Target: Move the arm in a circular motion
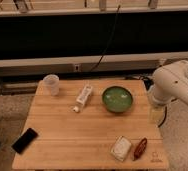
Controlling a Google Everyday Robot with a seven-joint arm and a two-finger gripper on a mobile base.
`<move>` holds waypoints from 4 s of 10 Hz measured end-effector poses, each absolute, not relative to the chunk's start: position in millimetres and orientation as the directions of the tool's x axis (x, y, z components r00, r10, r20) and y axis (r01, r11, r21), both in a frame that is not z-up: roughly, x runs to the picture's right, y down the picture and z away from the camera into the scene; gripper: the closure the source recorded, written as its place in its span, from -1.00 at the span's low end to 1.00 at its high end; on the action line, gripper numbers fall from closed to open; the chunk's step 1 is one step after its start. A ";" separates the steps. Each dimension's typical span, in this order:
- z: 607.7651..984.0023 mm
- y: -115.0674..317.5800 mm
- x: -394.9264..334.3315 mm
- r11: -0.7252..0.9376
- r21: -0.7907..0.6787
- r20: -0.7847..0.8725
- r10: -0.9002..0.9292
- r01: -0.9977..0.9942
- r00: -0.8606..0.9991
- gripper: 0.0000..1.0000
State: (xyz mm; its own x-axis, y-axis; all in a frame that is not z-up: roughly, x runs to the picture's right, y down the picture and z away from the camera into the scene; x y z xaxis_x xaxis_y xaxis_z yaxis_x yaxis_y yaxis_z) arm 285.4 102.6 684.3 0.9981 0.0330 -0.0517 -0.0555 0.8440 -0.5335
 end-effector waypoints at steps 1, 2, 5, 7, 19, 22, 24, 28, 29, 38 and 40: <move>684.3 102.6 285.4 0.844 -0.533 -0.052 0.033 -0.055 0.998 -0.60; 684.3 102.6 285.4 0.844 -0.533 -0.052 0.033 -0.055 0.998 -0.60; 684.3 102.6 285.4 0.844 -0.533 -0.052 0.033 -0.055 0.998 -0.60; 684.3 102.6 285.4 0.844 -0.533 -0.052 0.033 -0.055 0.998 -0.60; 700.6 85.9 236.2 0.845 -0.535 -0.036 -0.018 -0.004 0.999 -0.60; 715.3 69.3 212.1 0.845 -0.533 -0.026 -0.060 0.037 0.998 -0.60; 720.6 62.7 202.7 0.844 -0.534 -0.024 -0.078 0.054 0.997 -0.60; 739.6 41.1 180.0 0.842 -0.531 -0.015 -0.124 0.097 0.992 -0.60; 742.3 38.9 174.0 0.840 -0.532 -0.014 -0.137 0.109 0.990 -0.60; 759.5 23.4 127.9 0.830 -0.527 0.003 -0.216 0.185 0.976 -0.60; 758.5 28.1 113.9 0.825 -0.528 0.013 -0.231 0.203 0.973 -0.60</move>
State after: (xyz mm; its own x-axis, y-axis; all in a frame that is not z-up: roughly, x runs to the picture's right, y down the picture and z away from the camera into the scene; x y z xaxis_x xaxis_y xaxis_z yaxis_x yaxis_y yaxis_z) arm 113.9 28.1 758.5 0.9729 -0.2307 0.0131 0.2026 0.8246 -0.5283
